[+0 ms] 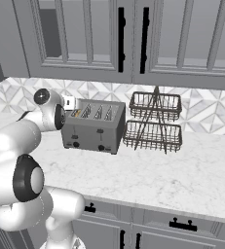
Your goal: Start the toaster. Once the lever pops up, take the bread to the plate on the dining counter.
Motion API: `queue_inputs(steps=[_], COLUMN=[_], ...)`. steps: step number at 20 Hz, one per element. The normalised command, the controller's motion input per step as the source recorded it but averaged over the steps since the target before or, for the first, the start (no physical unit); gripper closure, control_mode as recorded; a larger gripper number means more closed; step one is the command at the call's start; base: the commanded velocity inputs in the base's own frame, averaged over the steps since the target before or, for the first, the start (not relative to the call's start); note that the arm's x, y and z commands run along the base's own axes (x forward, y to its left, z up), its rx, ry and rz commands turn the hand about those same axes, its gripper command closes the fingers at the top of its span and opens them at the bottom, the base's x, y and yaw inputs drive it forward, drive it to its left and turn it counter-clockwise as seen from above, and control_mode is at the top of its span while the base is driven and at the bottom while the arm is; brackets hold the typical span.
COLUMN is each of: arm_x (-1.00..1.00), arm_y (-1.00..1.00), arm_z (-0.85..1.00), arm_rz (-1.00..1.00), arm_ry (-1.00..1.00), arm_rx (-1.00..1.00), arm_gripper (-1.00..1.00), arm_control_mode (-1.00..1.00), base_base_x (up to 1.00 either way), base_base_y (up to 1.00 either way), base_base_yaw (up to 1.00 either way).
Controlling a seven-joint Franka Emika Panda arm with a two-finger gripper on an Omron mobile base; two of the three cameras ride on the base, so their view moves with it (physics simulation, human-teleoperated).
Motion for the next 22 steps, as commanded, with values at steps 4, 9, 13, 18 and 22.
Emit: queue_inputs(steps=[4, 9, 13, 18, 22], arm_x=[0.00, 0.00, 0.00, 0.00, 0.00], arm_y=[0.00, 0.00, 0.00, 0.00, 0.00], arm_z=[0.00, 0.00, 0.00, 0.00, 0.00], arm_rz=[0.00, 0.00, 0.00, 0.00, 0.00], arm_ry=[0.00, 0.00, 0.00, 0.00, 0.00], arm_rx=[0.00, 0.00, 0.00, 0.00, 0.00], arm_gripper=[-1.00, -1.00, -1.00, -1.00, -1.00], arm_control_mode=[-1.00, -1.00, -1.00, -1.00, -1.00], base_base_x=[0.00, 0.00, 0.00, 0.00, 0.00], base_base_y=[0.00, 0.00, 0.00, 0.00, 0.00], base_base_yaw=[0.00, 0.00, 0.00, 0.00, 0.00])
